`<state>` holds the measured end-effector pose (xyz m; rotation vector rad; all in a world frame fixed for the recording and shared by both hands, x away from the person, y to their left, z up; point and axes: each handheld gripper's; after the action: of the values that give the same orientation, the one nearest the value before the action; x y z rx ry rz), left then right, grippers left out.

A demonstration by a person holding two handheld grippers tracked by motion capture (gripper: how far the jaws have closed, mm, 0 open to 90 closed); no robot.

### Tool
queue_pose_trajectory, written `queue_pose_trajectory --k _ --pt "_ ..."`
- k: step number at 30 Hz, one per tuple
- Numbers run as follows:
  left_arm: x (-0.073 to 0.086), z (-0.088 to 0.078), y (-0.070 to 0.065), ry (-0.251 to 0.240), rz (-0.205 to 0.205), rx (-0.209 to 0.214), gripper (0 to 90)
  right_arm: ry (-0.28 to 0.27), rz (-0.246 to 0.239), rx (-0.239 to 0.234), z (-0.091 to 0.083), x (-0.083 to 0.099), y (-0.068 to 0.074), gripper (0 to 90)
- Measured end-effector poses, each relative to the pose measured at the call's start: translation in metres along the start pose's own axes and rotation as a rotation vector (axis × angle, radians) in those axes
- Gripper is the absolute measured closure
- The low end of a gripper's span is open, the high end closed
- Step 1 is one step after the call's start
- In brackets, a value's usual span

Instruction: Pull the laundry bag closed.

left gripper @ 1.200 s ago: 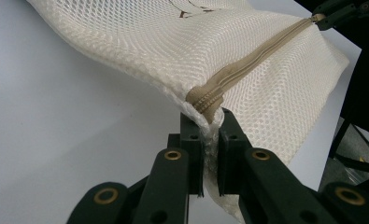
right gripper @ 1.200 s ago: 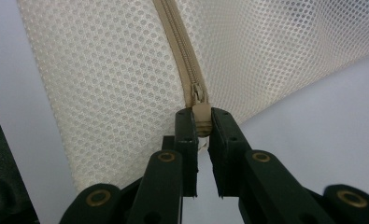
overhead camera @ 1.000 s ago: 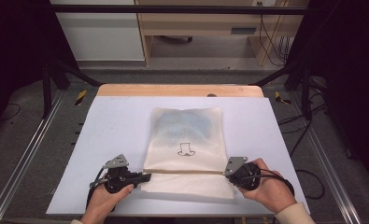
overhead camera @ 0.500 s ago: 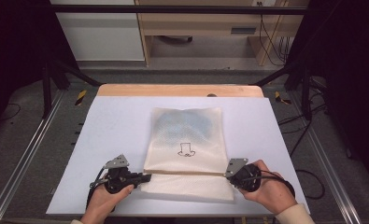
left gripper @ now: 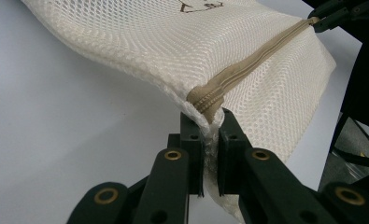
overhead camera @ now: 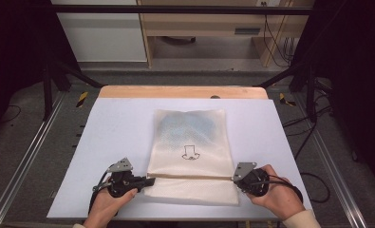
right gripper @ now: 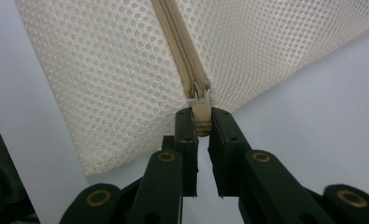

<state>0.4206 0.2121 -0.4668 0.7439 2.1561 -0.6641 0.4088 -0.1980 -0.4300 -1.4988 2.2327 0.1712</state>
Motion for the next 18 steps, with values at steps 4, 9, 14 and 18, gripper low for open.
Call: queue_pose_trajectory --k 4,9,14,18 --pt "-0.0008 -0.0008 0.0010 -0.008 0.002 -0.002 83.6 -0.008 0.000 0.002 -0.0009 0.0008 0.0000 82.0" --pt "-0.0011 -0.0007 0.0006 -0.010 0.005 -0.001 83.6 -0.006 -0.002 0.001 -0.0013 0.0013 -0.0004 82.0" --pt "-0.0006 0.0002 0.0001 -0.007 0.008 -0.001 83.6 -0.002 -0.007 0.006 -0.0022 0.0020 -0.0004 82.0" --pt "-0.0005 0.0002 -0.0001 -0.006 0.011 -0.004 83.6 -0.007 -0.005 0.007 -0.0017 0.0027 -0.0003 82.0"
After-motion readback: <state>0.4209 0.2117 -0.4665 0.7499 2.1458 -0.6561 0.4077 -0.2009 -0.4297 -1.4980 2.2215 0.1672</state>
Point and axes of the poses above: each handheld gripper's, and its own axes: z roughly forward along the jaws, x roughly out of its underside, y roughly to its left, and after that the axes turned 8 degrees about -x, right-handed
